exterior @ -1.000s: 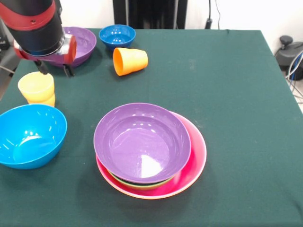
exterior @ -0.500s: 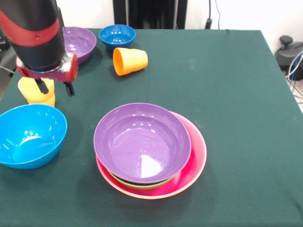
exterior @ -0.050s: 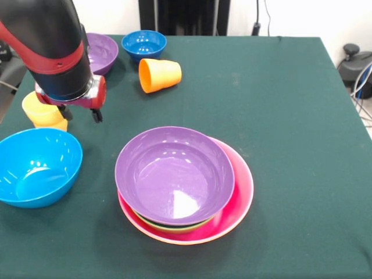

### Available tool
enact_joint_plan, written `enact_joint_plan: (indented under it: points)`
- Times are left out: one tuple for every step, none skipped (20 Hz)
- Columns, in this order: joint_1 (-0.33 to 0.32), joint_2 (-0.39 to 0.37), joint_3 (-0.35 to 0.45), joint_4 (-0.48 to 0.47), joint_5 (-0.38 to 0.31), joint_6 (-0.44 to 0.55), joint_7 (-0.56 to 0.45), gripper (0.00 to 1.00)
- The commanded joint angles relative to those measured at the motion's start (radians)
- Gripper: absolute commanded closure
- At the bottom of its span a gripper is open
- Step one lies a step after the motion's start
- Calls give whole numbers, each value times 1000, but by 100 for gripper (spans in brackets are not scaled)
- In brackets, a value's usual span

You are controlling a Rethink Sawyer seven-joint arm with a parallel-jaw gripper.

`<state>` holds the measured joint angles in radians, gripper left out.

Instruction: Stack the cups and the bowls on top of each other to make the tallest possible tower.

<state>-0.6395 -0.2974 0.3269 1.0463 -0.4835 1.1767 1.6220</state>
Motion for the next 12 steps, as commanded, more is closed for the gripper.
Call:
enact_joint_plan:
  points:
    - [26, -37, 32, 50, -25, 64, -199, 0]
    - [27, -38, 32, 51, -25, 64, -198, 0]
    - [28, -36, 33, 46, -26, 67, -200, 0]
    - [29, -34, 34, 41, -26, 70, -202, 0]
    - [30, -35, 33, 38, -28, 76, -205, 0]
    - [32, -40, 32, 35, -30, 83, -210, 0]
    - [34, -44, 32, 34, -33, 82, -212, 0]
    - [31, -53, 37, 39, -38, 69, -231, 0]
    - [29, -88, 40, 64, -28, 88, -247, 0]
    - [27, -122, 44, 89, -19, 106, -262, 0]
    - [27, -152, 45, 109, -14, 119, -273, 0]
    - [27, -192, 47, 141, 3, 150, -277, 0]
